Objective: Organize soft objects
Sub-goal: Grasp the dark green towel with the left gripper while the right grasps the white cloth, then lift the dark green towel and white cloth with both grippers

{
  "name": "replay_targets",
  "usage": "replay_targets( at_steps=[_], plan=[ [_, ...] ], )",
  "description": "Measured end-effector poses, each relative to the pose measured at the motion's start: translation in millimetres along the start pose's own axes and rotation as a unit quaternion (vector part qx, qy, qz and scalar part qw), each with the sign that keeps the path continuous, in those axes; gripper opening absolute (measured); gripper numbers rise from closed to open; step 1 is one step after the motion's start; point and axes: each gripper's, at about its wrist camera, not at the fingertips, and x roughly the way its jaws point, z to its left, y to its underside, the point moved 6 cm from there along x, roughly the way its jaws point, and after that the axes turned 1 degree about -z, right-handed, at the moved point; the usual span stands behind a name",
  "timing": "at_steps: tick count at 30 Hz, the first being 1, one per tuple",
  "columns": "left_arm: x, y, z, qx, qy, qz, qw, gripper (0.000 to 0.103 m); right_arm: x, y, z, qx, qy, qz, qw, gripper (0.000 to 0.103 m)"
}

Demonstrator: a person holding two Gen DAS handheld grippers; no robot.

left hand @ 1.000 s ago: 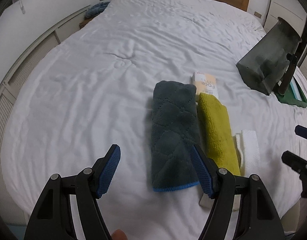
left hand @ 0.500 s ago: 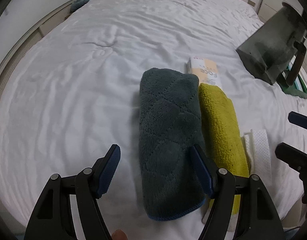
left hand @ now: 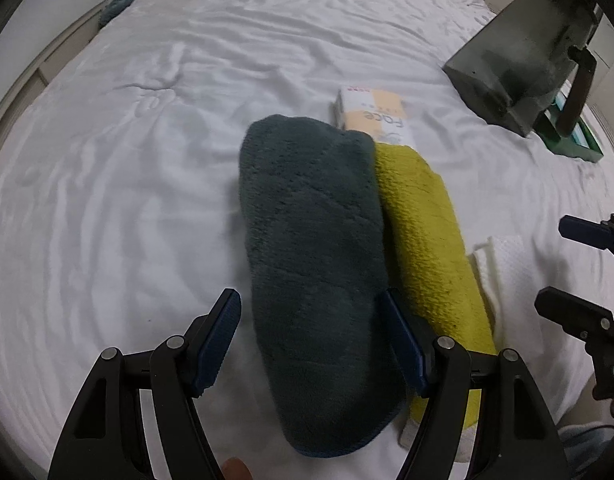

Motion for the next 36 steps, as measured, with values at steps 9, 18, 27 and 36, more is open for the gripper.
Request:
replay_targets(
  at_steps=[9, 18, 27, 36],
  plan=[
    [21, 1, -6, 0.005, 0.003, 0.027, 0.9996, 0.067, -2, 4, -3, 0.004, -0.002, 0.002, 1.000, 0.090],
    [33, -2, 3, -0.003, -0.013, 0.035, 0.9993, 0.067, 7, 12, 2, 0.003, -0.007, 0.019, 1.000, 0.090],
    [40, -7, 8, -0.004, 0.001, 0.035, 0.9994, 0.067, 28, 14, 11, 0.005, -0.009, 0.041, 0.999, 0.078],
    [37, -3, 9, -0.002, 0.009, 0.032, 0.9994, 0.054, 49, 16, 14, 0.003, -0.004, 0.059, 0.998, 0.040]
  ],
)
